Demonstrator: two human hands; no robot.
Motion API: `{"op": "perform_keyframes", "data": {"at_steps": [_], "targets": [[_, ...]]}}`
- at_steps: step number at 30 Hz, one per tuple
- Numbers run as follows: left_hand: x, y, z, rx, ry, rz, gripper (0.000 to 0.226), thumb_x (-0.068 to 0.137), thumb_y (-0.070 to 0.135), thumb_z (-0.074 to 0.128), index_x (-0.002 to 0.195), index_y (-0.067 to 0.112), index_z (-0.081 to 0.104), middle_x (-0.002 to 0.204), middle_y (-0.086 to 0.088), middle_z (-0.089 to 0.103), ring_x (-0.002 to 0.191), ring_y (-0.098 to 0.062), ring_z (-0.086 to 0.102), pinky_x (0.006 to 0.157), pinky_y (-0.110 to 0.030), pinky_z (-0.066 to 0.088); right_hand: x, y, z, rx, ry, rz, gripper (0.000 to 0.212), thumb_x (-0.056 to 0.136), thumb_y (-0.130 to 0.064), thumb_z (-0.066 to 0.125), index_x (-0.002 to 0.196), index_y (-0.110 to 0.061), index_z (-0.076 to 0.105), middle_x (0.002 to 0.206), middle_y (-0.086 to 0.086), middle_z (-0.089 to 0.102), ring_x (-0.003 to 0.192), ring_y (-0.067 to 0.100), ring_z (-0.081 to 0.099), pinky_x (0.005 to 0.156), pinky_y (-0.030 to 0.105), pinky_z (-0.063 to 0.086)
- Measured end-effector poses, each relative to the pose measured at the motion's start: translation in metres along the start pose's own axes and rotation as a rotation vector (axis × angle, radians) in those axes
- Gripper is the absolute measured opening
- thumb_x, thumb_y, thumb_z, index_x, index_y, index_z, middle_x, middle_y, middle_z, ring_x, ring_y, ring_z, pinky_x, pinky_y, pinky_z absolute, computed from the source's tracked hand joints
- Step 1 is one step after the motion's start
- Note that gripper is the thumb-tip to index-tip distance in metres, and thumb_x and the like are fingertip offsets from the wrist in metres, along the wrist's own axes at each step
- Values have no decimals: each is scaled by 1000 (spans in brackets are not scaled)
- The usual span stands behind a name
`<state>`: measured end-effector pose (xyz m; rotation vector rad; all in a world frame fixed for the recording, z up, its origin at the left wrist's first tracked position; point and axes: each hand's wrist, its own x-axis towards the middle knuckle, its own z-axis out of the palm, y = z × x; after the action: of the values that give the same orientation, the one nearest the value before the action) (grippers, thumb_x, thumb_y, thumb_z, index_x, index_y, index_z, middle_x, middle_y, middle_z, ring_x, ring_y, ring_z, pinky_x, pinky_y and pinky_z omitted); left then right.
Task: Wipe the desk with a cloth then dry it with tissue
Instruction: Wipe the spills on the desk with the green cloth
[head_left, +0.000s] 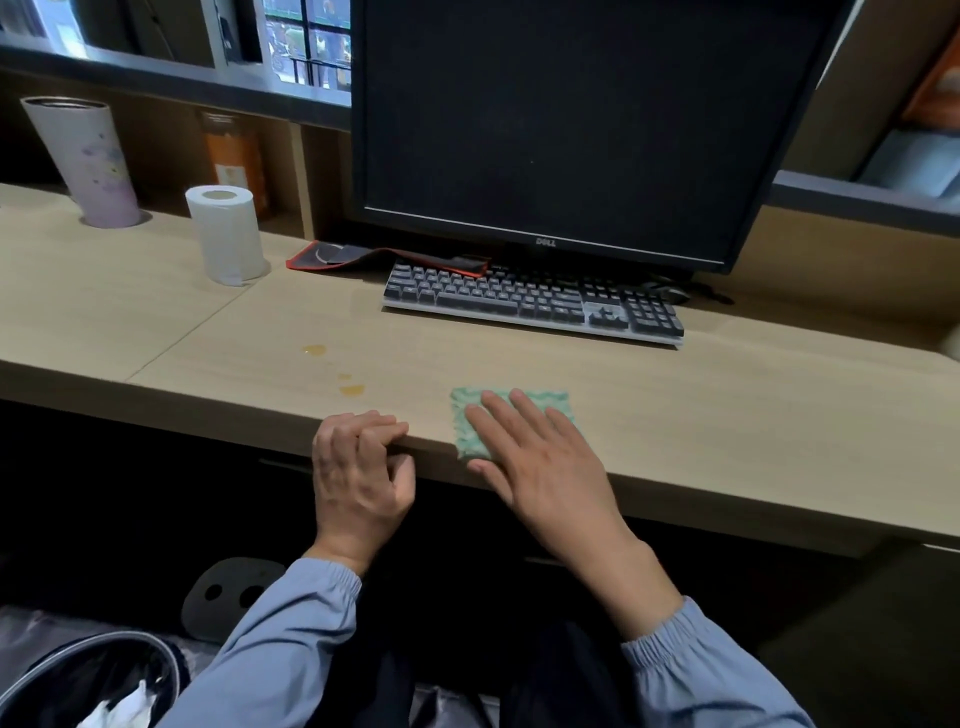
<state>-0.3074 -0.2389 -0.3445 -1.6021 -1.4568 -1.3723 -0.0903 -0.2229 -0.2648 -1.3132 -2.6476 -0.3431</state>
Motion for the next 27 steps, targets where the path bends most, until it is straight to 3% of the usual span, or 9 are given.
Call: {"op": "perform_keyframes", "data": {"at_steps": [3,7,11,15,21,25,27], "targets": [[0,2,0,-23,4,-14,32,77,4,57,109,9,57,110,-12,59,106,-33,58,111,-39,36,-30,33,-6,-12,17,47,60,106,-57,31,153,-25,49,158,0,48,147,26,43,113,47,43],[1,6,0,-49,5,-42,37,73,1,61,109,10,56,113,-9,54,107,-32,57,115,-33,30,-50,56,-14,-44,5,69,62,106,-57,29,154,-22,48,159,0,47,148,24,41,116,42,32],[1,10,0,-54,-10,-85,35,75,6,59,109,12,53,115,-7,51,107,-34,55,114,-35,30,-30,41,-13,-64,-52,33,65,109,-55,19,153,-17,48,156,5,49,144,32,46,110,51,47],[-1,12,-2,-64,-42,-93,36,76,8,60,111,13,53,116,-6,51,108,-34,55,116,-35,30,9,0,-7,-35,-53,-30,68,110,-55,13,154,-16,46,158,6,47,145,34,44,113,52,44],[1,-3,-21,-66,-173,4,39,84,10,55,123,16,56,123,-6,50,115,-31,52,113,-43,40,40,-45,-5,4,-70,-5,65,107,-54,20,154,-17,47,158,6,48,147,35,42,114,52,40],[-1,-13,-37,-24,-223,44,41,86,10,56,125,14,67,124,-9,49,120,-33,50,110,-45,44,25,-32,-7,42,-102,-21,68,106,-60,10,163,-26,27,170,-2,23,158,25,18,126,46,21],[1,-20,-44,42,-181,30,37,86,10,58,119,11,74,122,-10,49,119,-35,50,112,-52,42,26,-35,-10,29,-124,17,67,108,-58,10,161,-24,33,167,-1,32,155,27,25,123,48,27]]}}
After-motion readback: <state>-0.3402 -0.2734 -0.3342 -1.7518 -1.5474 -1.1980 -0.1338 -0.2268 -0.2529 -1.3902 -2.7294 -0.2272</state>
